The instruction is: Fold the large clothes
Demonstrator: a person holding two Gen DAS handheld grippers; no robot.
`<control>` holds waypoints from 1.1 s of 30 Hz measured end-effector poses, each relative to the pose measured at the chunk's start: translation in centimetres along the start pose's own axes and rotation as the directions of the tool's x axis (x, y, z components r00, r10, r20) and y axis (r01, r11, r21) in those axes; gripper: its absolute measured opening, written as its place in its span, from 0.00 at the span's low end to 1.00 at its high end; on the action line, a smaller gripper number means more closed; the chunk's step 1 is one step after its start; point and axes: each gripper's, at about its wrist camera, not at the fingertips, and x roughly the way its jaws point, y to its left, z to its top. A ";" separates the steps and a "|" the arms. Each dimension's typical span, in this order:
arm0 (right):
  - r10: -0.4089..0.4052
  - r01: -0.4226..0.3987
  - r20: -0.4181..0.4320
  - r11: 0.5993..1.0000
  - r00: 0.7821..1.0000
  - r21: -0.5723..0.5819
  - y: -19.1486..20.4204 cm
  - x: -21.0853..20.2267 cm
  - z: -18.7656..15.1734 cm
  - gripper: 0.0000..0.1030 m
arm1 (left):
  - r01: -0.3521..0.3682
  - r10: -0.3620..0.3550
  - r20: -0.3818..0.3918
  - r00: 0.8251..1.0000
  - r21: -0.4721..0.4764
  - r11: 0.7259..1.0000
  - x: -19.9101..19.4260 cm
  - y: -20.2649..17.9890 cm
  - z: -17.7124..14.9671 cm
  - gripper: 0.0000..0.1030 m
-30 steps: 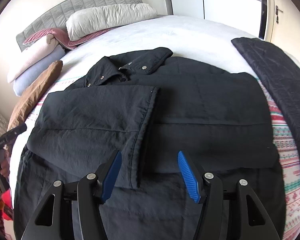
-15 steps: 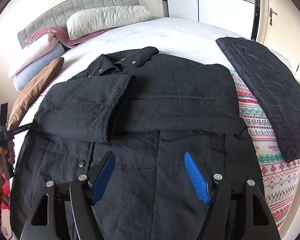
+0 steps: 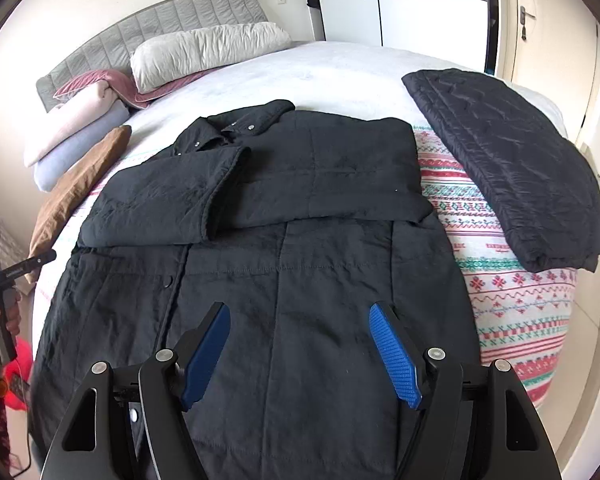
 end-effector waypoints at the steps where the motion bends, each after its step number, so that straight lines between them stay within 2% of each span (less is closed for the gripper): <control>1: -0.005 0.005 0.007 1.000 1.000 -0.003 0.0 -1.0 -0.4 0.77 | 0.005 -0.005 -0.008 1.000 -0.008 1.000 -0.9 -0.1 -0.6 0.84; 3: -0.007 0.007 0.018 1.000 1.000 -0.009 0.0 -2.9 -1.3 0.81 | 0.002 -0.003 -0.029 1.000 -0.014 1.000 -2.7 -0.4 -1.8 0.99; 7: -0.004 0.004 0.008 1.000 1.000 -0.026 0.1 -5.7 -3.5 0.86 | 0.033 -0.033 -0.053 0.998 -0.012 0.999 -6.0 -0.5 -4.7 0.99; 12: -0.019 0.018 -0.018 0.997 1.000 -0.076 0.2 -7.9 -6.8 0.86 | 0.057 -0.058 -0.081 0.995 -0.018 0.998 -8.8 -0.1 -8.6 0.99; 17: -0.009 0.006 -0.046 0.998 0.999 -0.067 -1.0 -8.8 -10.2 0.86 | 0.082 -0.084 -0.107 0.991 -0.016 0.996 -10.5 1.3 -12.0 0.99; 22: 0.018 -0.018 -0.058 1.000 0.998 0.015 -4.0 -9.1 -13.2 0.86 | 0.150 -0.157 -0.125 0.980 -0.061 0.987 -10.7 3.0 -15.3 0.99; 26: 0.066 -0.057 -0.077 0.992 0.995 0.111 -6.8 -8.8 -15.5 0.87 | 0.203 -0.219 -0.161 0.962 -0.108 0.973 -9.5 3.7 -18.1 0.99; 33: 0.088 -0.063 -0.094 0.968 0.992 0.241 -10.2 -7.8 -18.2 0.86 | 0.285 -0.313 -0.186 0.931 -0.163 0.945 -7.5 4.4 -21.0 0.99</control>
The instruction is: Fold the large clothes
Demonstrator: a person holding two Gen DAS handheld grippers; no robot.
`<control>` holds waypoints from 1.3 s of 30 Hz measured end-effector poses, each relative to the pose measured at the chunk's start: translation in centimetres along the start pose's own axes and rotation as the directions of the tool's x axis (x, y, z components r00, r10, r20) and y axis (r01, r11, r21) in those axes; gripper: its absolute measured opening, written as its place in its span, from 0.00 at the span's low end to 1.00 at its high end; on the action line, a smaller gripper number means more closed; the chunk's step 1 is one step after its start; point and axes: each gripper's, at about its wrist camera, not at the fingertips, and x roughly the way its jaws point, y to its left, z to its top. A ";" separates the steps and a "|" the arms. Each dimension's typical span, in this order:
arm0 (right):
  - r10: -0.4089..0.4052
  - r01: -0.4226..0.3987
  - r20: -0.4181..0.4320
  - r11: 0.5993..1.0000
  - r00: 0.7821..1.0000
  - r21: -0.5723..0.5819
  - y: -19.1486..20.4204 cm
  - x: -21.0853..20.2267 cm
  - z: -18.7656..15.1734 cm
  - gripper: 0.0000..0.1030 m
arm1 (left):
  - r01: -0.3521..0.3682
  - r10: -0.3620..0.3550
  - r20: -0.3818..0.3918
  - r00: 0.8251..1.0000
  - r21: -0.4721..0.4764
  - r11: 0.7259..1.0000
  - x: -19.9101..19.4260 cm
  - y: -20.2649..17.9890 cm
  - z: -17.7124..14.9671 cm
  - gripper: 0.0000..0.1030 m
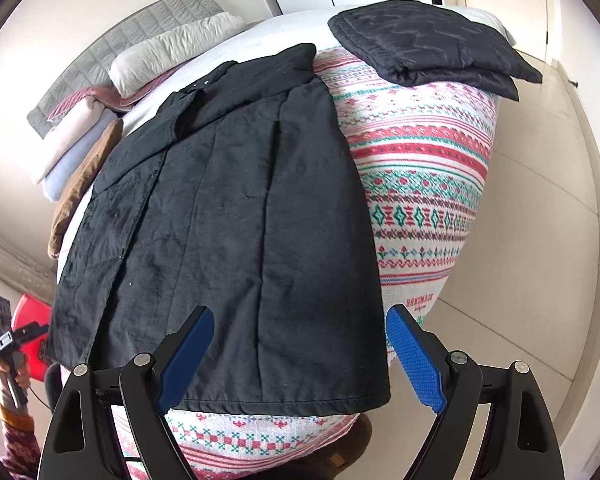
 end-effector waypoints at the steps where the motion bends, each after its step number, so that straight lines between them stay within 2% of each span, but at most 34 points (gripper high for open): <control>1: -0.001 0.001 0.001 1.000 1.000 0.015 -0.5 0.2 -0.1 0.86 | 0.016 -0.016 -0.001 1.000 -0.015 1.000 0.2 0.3 -0.1 0.99; 6: 0.014 -0.013 -0.013 0.997 1.000 0.073 -1.9 1.3 -0.5 0.86 | 0.091 -0.091 -0.002 0.996 -0.096 0.991 1.0 1.6 -0.6 0.98; 10: 0.033 -0.030 -0.030 0.995 0.999 0.098 -2.2 2.6 -0.5 0.86 | 0.097 -0.097 0.002 0.995 -0.094 0.991 1.0 1.5 -0.8 0.97; 13: 0.048 -0.044 -0.034 0.992 0.998 0.116 -2.0 3.4 -0.6 0.86 | 0.073 -0.073 -0.005 0.997 -0.078 0.994 0.6 0.8 -1.2 0.87; 15: 0.065 -0.059 -0.041 0.991 0.997 0.121 -1.5 4.0 -0.6 0.82 | 0.080 -0.081 -0.010 0.997 -0.071 0.994 0.2 0.1 -1.7 0.75; 16: 0.075 -0.068 -0.046 0.990 0.996 0.122 -1.1 4.2 -0.6 0.76 | 0.089 -0.090 -0.011 0.996 -0.067 0.994 0.2 -0.3 -1.9 0.73; 18: 0.047 -0.042 -0.042 0.993 0.998 0.109 -0.2 4.3 -0.6 0.73 | 0.082 -0.082 -0.001 0.997 -0.047 0.996 0.2 -1.4 -2.2 0.70; 19: 0.040 -0.036 -0.035 0.994 0.999 0.102 0.3 4.2 -0.6 0.68 | 0.070 -0.070 0.004 0.998 -0.037 0.997 0.1 -2.0 -2.4 0.68; 20: 0.038 -0.035 -0.029 0.994 0.999 0.100 0.6 4.1 -0.6 0.59 | 0.054 -0.054 0.007 0.999 -0.031 0.998 0.1 -2.4 -2.5 0.62; 22: 0.023 -0.021 -0.019 0.995 1.000 0.094 1.3 3.8 -0.6 0.49 | 0.021 -0.021 0.011 1.000 -0.020 1.000 0.4 -3.1 -2.5 0.51; 23: 0.020 -0.019 -0.013 0.996 1.000 0.082 1.7 3.6 -0.6 0.38 | 0.013 -0.013 0.018 1.000 -0.015 1.000 0.3 -3.4 -2.5 0.41; 24: 0.015 -0.015 -0.004 0.998 1.000 0.068 2.1 3.2 -0.6 0.34 | 0.013 -0.013 0.027 1.000 -0.010 1.000 0.1 -3.7 -2.5 0.29; 25: 0.011 -0.011 0.009 0.999 1.000 0.052 2.5 2.8 -0.6 0.26 | 0.014 -0.014 0.042 0.999 -0.006 1.000 -0.2 -4.1 -2.5 0.24; 26: 0.019 -0.020 0.023 0.999 1.000 0.039 2.8 2.4 -0.5 0.20 | 0.015 -0.015 0.060 0.998 -0.003 1.000 -0.7 -4.4 -2.4 0.14; 27: 0.034 -0.035 0.040 0.999 0.999 0.030 3.2 1.8 -0.5 0.17 | 0.015 -0.015 0.079 0.997 -0.001 1.000 -1.1 -4.6 -2.2 0.10; 30: 0.075 -0.077 0.096 0.997 0.993 0.017 4.2 0.1 0.1 0.13 | 0.055 -0.054 0.137 0.989 0.002 0.999 -2.8 -5.5 -1.3 0.08; 34: 0.147 -0.149 0.175 0.989 0.974 -0.003 5.7 -2.3 1.6 0.12 | 0.088 -0.096 0.207 0.974 0.047 0.995 -5.2 -7.5 0.7 0.07; 39: 0.174 -0.166 0.258 0.985 0.950 -0.050 8.5 -5.1 5.5 0.11 | 0.096 -0.130 0.294 0.947 0.127 0.987 -8.0 -10.1 4.7 0.07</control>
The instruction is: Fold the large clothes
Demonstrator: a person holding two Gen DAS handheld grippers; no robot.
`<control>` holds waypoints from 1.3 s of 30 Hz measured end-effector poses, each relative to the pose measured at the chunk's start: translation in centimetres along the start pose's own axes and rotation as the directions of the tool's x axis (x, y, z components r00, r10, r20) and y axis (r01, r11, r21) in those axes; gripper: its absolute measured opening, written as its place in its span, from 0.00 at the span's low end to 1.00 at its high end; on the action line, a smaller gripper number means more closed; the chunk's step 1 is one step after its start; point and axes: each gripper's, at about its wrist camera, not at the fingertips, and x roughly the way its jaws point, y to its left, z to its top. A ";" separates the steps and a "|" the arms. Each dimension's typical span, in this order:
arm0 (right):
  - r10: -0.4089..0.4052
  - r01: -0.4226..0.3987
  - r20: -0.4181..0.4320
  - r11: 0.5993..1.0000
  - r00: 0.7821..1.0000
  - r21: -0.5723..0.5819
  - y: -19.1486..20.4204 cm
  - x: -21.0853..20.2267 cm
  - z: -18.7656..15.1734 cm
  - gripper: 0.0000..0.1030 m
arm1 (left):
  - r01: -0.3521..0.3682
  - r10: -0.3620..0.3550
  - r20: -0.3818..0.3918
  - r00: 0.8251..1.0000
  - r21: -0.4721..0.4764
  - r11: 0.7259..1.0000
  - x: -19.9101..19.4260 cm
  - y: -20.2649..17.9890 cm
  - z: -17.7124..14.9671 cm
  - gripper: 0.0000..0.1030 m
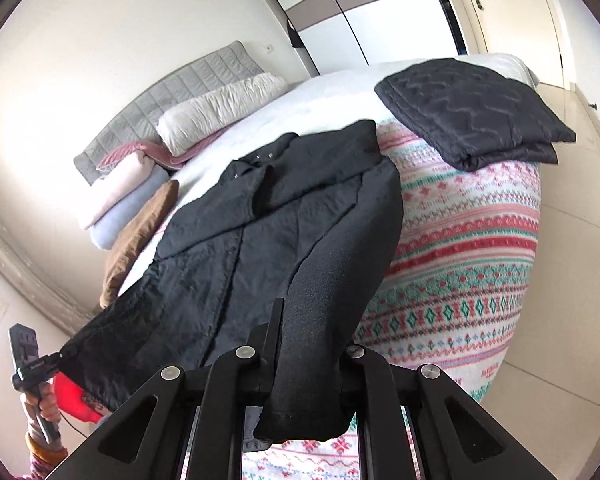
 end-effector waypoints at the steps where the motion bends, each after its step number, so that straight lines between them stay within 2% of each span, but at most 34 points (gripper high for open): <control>1: -0.002 0.002 0.021 1.000 1.000 -0.010 0.5 -0.2 1.0 0.11 | -0.002 0.002 0.024 1.000 0.015 1.000 -0.1 -0.4 1.2 0.07; 7: -0.034 0.037 0.159 0.999 0.987 -0.018 1.4 0.1 8.5 0.09 | -0.058 0.050 0.167 0.985 0.040 0.997 0.4 -0.4 10.3 0.08; 13: -0.116 0.119 0.228 0.993 0.967 -0.001 0.8 4.4 16.0 0.09 | -0.164 0.139 0.279 0.950 0.068 0.984 4.8 0.5 19.0 0.08; 18: -0.177 0.181 0.219 0.983 0.960 -0.001 -0.1 11.5 21.5 0.09 | -0.257 0.237 0.258 0.937 0.047 0.965 12.2 3.5 24.7 0.08; 21: -0.213 0.220 0.190 0.976 0.958 -0.013 -0.7 17.0 24.1 0.09 | -0.308 0.292 0.226 0.929 0.038 0.951 16.9 5.9 26.8 0.08; 25: -0.254 0.256 0.128 0.967 0.959 -0.002 -2.4 24.7 26.3 0.09 | -0.368 0.362 0.145 0.921 0.016 0.930 24.0 9.5 28.5 0.09; 28: -0.285 0.285 0.063 0.958 0.956 0.010 -4.2 30.0 26.5 0.10 | -0.395 0.394 0.057 0.917 -0.010 0.919 28.9 12.8 28.8 0.11; 31: -0.312 0.312 -0.004 0.949 0.950 0.049 -6.5 34.6 25.8 0.10 | -0.410 0.410 0.007 0.912 -0.014 0.912 32.3 15.0 27.9 0.12; 34: -0.314 0.319 -0.058 0.943 0.948 0.100 -8.8 37.5 24.7 0.12 | -0.408 0.408 -0.007 0.913 -0.009 0.913 33.6 15.7 27.3 0.12; 37: -0.295 0.302 -0.074 0.945 0.953 0.127 -9.6 38.1 24.1 0.15 | -0.386 0.386 -0.015 0.922 -0.003 0.923 32.9 15.5 27.4 0.13; 39: -0.269 0.277 -0.078 0.953 0.960 0.125 -9.4 37.1 24.3 0.19 | -0.380 0.381 -0.012 0.925 0.026 0.924 31.6 14.8 27.4 0.23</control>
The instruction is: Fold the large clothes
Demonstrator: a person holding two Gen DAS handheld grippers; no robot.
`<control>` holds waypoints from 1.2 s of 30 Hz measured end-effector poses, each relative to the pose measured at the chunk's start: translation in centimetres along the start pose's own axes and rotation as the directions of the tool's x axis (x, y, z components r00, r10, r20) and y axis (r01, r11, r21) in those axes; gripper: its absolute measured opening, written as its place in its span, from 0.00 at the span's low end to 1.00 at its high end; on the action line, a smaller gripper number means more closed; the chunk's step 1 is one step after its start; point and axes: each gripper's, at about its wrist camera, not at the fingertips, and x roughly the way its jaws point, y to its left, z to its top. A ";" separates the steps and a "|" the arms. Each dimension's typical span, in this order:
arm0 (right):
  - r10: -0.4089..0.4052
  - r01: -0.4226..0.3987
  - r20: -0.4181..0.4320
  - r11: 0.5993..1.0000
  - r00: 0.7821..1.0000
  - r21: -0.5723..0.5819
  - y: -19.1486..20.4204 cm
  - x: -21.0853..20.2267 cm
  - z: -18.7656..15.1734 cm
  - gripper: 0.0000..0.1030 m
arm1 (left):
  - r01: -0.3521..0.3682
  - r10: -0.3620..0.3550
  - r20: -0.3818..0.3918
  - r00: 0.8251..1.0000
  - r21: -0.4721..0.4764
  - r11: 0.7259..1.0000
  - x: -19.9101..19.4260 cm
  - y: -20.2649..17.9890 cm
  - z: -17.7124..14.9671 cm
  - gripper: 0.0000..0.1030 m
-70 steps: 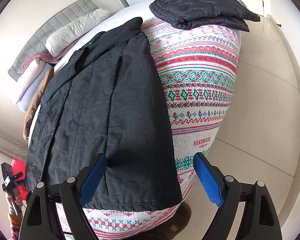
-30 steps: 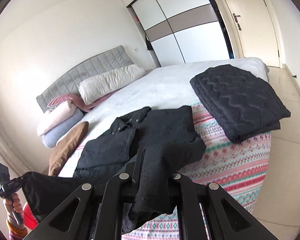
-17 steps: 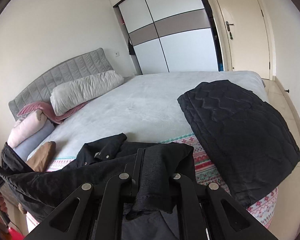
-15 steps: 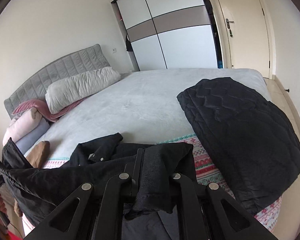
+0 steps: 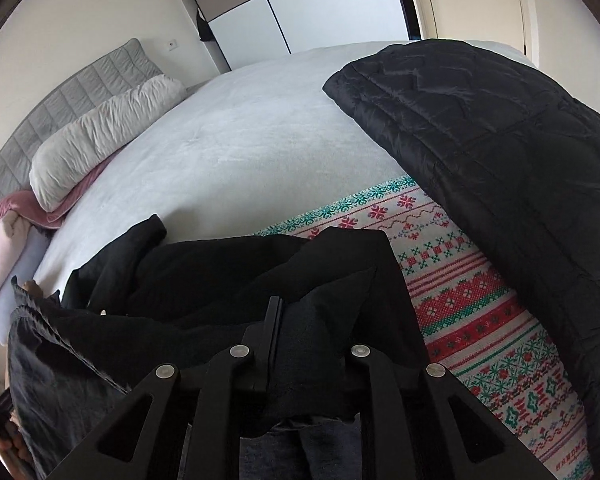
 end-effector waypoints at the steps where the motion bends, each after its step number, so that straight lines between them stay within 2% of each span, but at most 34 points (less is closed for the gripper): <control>1: 0.023 -0.023 -0.003 1.000 1.000 -0.006 -0.1 -0.8 0.1 0.22 | 0.010 -0.010 0.004 1.000 0.019 1.000 -0.9 -0.1 -0.1 0.25; 2: 0.051 -0.051 -0.003 0.999 0.999 -0.012 -0.2 -1.7 0.2 0.28 | 0.027 -0.027 0.008 1.000 0.039 0.999 -1.8 -0.1 -0.1 0.30; 3: 0.082 -0.082 0.004 0.996 0.997 -0.017 -0.4 -2.7 0.3 0.33 | 0.033 -0.034 0.017 0.999 0.060 0.998 -2.7 -0.1 -0.2 0.46; 4: 0.103 -0.103 0.018 0.995 0.994 -0.019 -0.7 -3.9 0.5 0.50 | 0.025 -0.028 0.037 0.999 0.081 0.996 -3.6 -0.1 -0.3 0.57; 5: 0.112 -0.111 0.046 0.994 0.993 -0.020 -1.0 -5.0 0.7 0.69 | 0.006 -0.013 0.075 0.997 0.101 0.995 -4.7 0.0 -0.4 0.76; 6: 0.119 -0.118 0.081 0.993 0.990 -0.021 -1.2 -6.0 0.9 0.74 | -0.003 -0.011 0.114 0.993 0.126 0.992 -5.6 0.1 -0.5 0.81; 8: 0.147 -0.145 0.117 0.989 0.982 -0.023 -2.0 -7.5 1.4 0.77 | -0.011 -0.016 0.142 0.990 0.186 0.983 -6.5 0.3 -0.6 0.81; 10: 0.134 -0.130 0.116 0.991 0.984 -0.043 -2.4 -7.6 1.8 0.77 | -0.040 0.010 0.123 0.992 0.245 0.969 -5.7 0.2 -0.5 0.81; 12: 0.077 -0.066 0.096 0.991 0.992 -0.117 -1.7 -6.5 1.9 0.77 | -0.060 0.038 0.085 0.996 0.280 0.958 -3.8 0.1 -0.2 0.81; 16: -0.006 0.011 0.021 0.960 1.000 -0.280 1.1 -1.8 1.7 0.77 | -0.030 0.040 -0.025 0.999 0.315 0.949 1.1 -1.0 0.9 0.81; 17: -0.041 0.043 0.012 0.950 0.999 -0.308 1.8 -0.5 1.6 0.77 | -0.039 0.054 -0.040 0.998 0.316 0.948 2.2 -1.3 1.2 0.80; 18: -0.072 0.070 0.005 0.943 0.997 -0.325 2.4 0.6 1.6 0.75 | -0.039 0.055 -0.042 0.998 0.311 0.950 2.9 -1.6 1.4 0.65; 19: -0.080 0.079 0.008 0.939 0.997 -0.336 2.8 1.4 1.4 0.56 | -0.040 0.051 -0.029 0.998 0.306 0.951 3.1 -2.0 1.6 0.46; 20: -0.097 0.096 0.014 0.934 0.995 -0.344 3.2 2.0 1.3 0.20 | -0.080 0.082 0.007 0.997 0.306 0.949 2.9 -2.6 1.7 0.06; 21: -0.128 0.135 0.044 0.923 0.991 -0.359 3.7 2.0 1.0 0.11 | -0.131 0.113 0.075 0.991 0.315 0.940 2.0 -3.4 1.6 0.07; 22: -0.154 0.184 0.108 0.903 0.982 -0.387 4.4 1.4 0.6 0.08 | -0.179 0.132 0.159 0.978 0.335 0.925 0.8 -4.4 1.5 0.07; 24: -0.181 0.265 0.232 0.872 0.956 -0.411 5.4 -0.4 0.4 0.07 | -0.253 0.144 0.305 0.942 0.358 0.899 -1.7 -5.9 1.7 0.07; 25: -0.191 0.299 0.289 0.866 0.938 -0.400 5.6 -1.3 0.7 0.07 | -0.278 0.146 0.361 0.921 0.346 0.896 -2.6 -6.3 2.2 0.07; 27: -0.214 0.352 0.370 0.862 0.904 -0.364 5.8 -2.4 2.1 0.06 | -0.309 0.168 0.426 0.889 0.288 0.906 -3.4 -6.1 3.9 0.07; 28: -0.232 0.374 0.395 0.864 0.889 -0.337 5.8 -2.5 3.0 0.06 | -0.320 0.185 0.440 0.879 0.257 0.912 -3.1 -5.6 5.0 0.07; 30: -0.251 0.392 0.417 0.870 0.873 -0.297 6.0 -1.9 4.7 0.06 | -0.331 0.217 0.430 0.876 0.209 0.920 -1.3 -4.9 7.0 0.08; 33: -0.301 0.452 0.441 0.843 0.845 -0.292 7.6 1.0 6.5 0.06 | -0.401 0.302 0.385 0.872 0.208 0.892 3.7 -5.1 8.8 0.08; 36: -0.359 0.483 0.393 0.830 0.846 -0.281 8.0 5.3 7.6 0.06 | -0.445 0.376 0.284 0.882 0.238 0.863 9.4 -4.4 8.8 0.09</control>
